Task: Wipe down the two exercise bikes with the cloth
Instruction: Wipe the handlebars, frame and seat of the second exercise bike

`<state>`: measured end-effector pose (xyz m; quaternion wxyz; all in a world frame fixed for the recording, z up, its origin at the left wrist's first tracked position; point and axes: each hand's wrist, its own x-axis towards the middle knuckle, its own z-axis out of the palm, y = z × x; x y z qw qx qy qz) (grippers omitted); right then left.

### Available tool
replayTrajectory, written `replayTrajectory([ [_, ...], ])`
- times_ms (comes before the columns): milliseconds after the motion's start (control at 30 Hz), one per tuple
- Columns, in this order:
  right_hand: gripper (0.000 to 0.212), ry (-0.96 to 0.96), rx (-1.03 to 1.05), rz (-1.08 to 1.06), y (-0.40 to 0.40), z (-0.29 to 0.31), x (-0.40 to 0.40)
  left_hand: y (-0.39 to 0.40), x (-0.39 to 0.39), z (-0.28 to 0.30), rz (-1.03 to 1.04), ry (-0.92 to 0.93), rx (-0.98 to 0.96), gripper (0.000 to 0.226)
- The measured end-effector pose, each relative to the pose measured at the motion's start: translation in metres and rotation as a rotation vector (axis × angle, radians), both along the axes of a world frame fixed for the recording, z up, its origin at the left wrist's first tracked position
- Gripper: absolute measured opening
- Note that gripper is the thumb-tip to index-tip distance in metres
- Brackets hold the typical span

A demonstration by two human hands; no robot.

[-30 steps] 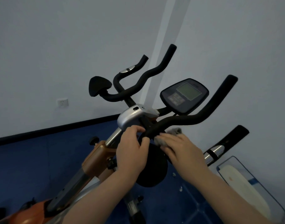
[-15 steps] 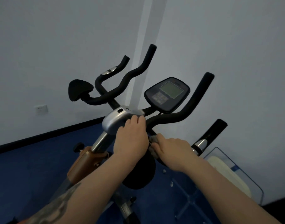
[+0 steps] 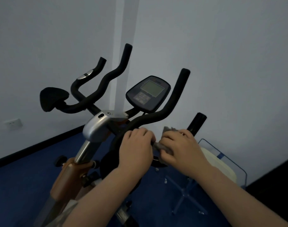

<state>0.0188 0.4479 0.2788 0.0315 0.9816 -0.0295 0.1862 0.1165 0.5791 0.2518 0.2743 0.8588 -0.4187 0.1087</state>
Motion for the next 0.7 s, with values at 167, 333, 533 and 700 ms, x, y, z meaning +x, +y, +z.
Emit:
replayTrajectory([
  [167, 0.011, -0.101, 0.038, 0.139, 0.008, -0.032, -0.012, 0.005, 0.009, -0.005, 0.023, 0.003, 0.071, 0.028],
  [333, 0.016, -0.349, 0.074, -0.079, -0.042, 0.0, -0.016, 0.005, 0.008, -0.001, 0.024, -0.034, 0.184, 0.034],
  [533, 0.016, -0.329, 0.036, 0.041, 0.0, -0.042, -0.012, -0.025, 0.011, 0.011, -0.119, 0.056, 0.494, 0.027],
  [700, 0.017, -0.418, 0.027, -0.225, -0.047, -0.006, -0.02, -0.028, 0.012, 0.004, -0.117, 0.03, 0.537, 0.032],
])
